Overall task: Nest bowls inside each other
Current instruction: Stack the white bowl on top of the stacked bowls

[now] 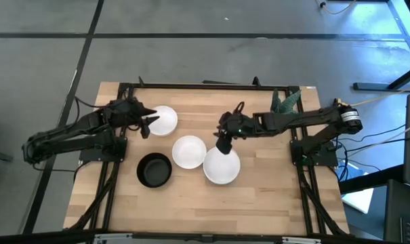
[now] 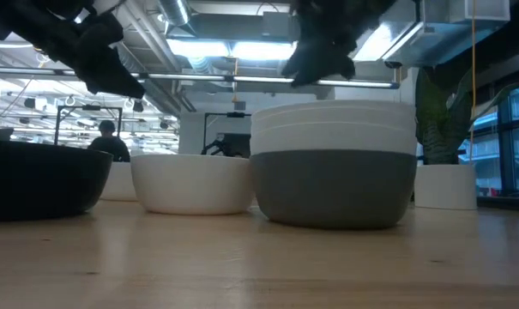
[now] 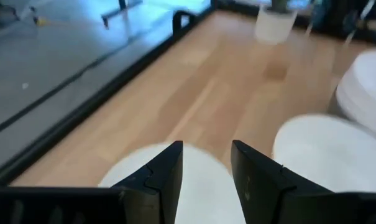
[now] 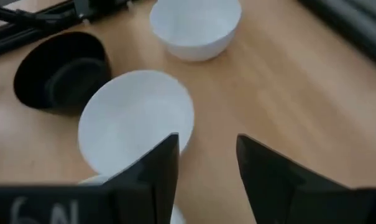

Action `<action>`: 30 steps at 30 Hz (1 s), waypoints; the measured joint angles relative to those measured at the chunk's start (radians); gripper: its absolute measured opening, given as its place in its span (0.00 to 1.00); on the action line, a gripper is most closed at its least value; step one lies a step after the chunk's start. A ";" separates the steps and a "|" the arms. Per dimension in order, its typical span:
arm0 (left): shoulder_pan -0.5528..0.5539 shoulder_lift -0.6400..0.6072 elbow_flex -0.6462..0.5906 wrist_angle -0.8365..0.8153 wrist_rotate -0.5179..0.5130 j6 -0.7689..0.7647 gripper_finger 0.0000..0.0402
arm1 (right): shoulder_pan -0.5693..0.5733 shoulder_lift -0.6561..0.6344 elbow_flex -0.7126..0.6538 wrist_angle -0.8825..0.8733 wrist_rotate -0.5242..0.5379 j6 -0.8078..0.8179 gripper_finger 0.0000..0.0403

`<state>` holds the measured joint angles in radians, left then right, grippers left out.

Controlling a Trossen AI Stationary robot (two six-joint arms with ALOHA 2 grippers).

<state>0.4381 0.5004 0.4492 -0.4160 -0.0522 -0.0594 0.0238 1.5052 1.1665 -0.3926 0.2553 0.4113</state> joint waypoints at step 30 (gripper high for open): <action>-0.264 0.444 0.000 -0.018 -0.102 -0.018 0.32 | -0.074 0.000 0.038 -0.045 0.013 -0.055 0.40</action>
<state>0.1742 0.9447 0.4488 -0.4337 -0.1540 -0.0772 -0.0505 1.5051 1.2045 -0.4376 0.2687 0.3565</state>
